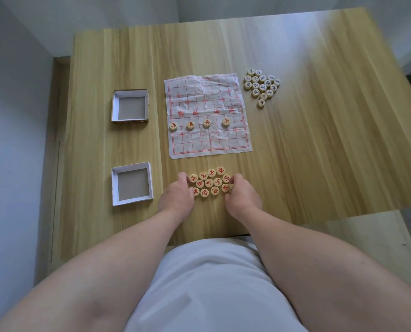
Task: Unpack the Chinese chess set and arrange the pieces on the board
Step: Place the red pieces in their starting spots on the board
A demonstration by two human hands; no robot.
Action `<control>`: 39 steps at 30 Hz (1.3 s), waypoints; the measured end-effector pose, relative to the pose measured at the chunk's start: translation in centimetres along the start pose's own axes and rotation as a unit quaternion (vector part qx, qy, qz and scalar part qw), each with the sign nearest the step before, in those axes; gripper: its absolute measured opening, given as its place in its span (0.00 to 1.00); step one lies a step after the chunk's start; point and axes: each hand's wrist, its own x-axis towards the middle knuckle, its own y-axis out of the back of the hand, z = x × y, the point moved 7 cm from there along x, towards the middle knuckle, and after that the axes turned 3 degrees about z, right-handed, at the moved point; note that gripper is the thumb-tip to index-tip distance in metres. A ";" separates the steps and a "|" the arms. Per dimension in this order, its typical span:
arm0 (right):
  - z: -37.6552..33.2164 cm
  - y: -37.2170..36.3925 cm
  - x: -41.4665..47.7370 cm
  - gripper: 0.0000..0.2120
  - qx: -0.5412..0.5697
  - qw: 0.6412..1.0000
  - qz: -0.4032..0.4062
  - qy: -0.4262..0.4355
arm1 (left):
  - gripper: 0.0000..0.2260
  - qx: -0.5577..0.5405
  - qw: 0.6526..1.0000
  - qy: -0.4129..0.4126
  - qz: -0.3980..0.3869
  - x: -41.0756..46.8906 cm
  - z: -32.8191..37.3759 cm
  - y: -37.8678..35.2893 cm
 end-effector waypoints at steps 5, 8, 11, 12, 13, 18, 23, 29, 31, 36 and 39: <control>-0.1 -0.1 -0.1 0.09 -0.003 1.000 -0.001 0.003 | 0.07 -0.002 1.000 -0.002 0.000 0.0 -0.1 0.0; -0.3 -0.2 -0.2 0.11 -0.019 1.000 -0.005 0.023 | 0.07 0.000 1.000 -0.005 0.004 -0.1 -0.2 0.0; -0.7 -0.5 -0.5 0.12 -0.040 0.998 -0.013 0.051 | 0.07 -0.001 1.000 -0.005 0.003 -0.2 -0.4 0.0; -0.8 -0.5 -0.5 0.12 -0.039 0.998 -0.013 0.054 | 0.07 -0.003 1.000 -0.004 0.001 -0.2 -0.5 -0.1; -0.9 -0.5 -0.5 0.12 -0.038 0.998 -0.010 0.056 | 0.07 -0.002 1.000 -0.003 0.000 -0.2 -0.5 -0.1; -0.9 -0.6 -0.5 0.14 -0.028 0.998 -0.006 0.051 | 0.08 -0.001 1.000 0.000 -0.001 -0.2 -0.7 0.0; -0.9 -0.6 -0.2 0.16 -0.024 0.999 -0.003 0.043 | 0.09 -0.008 1.000 0.002 0.002 0.1 -0.8 0.3; -0.8 -0.2 0.2 0.13 -0.005 1.000 0.013 0.020 | 0.11 -0.010 1.000 0.001 0.006 0.6 -0.9 0.5; -0.8 -0.2 0.3 0.13 -0.006 1.000 0.012 0.017 | 0.13 -0.012 1.000 -0.011 0.005 0.8 -0.8 0.4; -0.7 0.0 0.5 0.14 -0.010 1.000 0.010 0.017 | 0.17 0.046 0.996 -0.082 -0.006 1.5 0.0 0.4; -0.6 0.0 0.5 0.14 -0.015 1.000 0.004 0.022 | 0.15 0.069 0.991 -0.110 -0.017 2.1 0.3 0.4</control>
